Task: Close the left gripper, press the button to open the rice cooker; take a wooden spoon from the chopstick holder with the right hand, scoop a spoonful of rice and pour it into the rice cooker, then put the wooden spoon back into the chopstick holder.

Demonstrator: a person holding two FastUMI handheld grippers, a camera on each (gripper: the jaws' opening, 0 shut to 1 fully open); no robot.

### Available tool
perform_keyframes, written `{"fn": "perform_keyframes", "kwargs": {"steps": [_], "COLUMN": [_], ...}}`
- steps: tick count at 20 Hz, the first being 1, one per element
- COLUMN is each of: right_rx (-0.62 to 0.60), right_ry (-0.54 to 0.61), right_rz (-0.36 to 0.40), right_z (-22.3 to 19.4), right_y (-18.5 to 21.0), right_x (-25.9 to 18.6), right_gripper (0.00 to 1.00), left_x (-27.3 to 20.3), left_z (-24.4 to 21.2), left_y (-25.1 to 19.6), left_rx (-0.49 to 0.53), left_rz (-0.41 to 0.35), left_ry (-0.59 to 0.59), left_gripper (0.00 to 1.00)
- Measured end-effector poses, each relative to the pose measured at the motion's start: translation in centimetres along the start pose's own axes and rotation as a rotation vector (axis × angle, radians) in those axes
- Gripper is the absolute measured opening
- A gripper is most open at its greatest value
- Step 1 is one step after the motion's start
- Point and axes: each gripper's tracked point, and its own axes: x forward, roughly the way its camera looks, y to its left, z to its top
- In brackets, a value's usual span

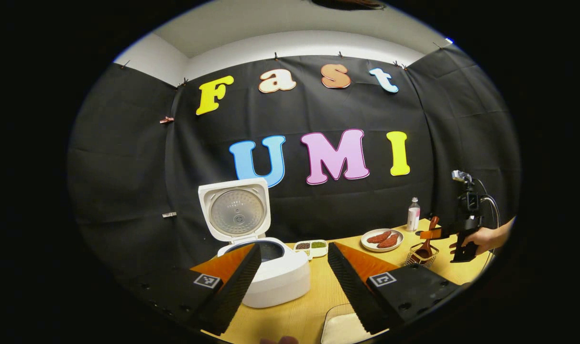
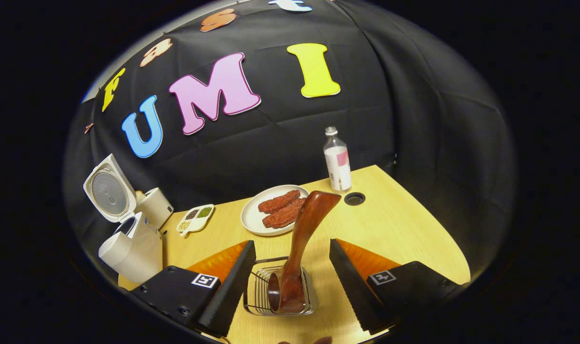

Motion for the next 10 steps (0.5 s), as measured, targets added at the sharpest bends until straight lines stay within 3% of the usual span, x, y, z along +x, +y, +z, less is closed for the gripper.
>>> {"fn": "perform_keyframes", "kwargs": {"steps": [3, 5, 7, 10], "right_rx": [0.045, 0.041, 0.057, 0.048], "right_ry": [0.03, 0.042, 0.018, 0.009], "right_rz": [-0.001, -0.044, -0.041, -0.019], "right_z": [-0.8, -1.0, -0.2, -0.1], "right_y": [0.0, -0.9, -0.7, -0.1], "right_x": [1.4, 1.9, 1.9, 1.3], "right_gripper": [0.94, 0.65, 0.33, 0.16], "left_x": [-0.3, -0.4, -0.6, -0.7], "left_z": [-0.5, -0.6, -0.9, -1.2], "left_y": [-0.3, -0.5, -0.5, -0.4], "left_rx": [0.006, 0.011, 0.01, -0.001], "left_rz": [0.002, 0.001, 0.002, 0.003], "left_ry": [0.008, 0.008, 0.013, 0.029], "left_gripper": [0.97, 0.96, 0.96, 0.96]}}
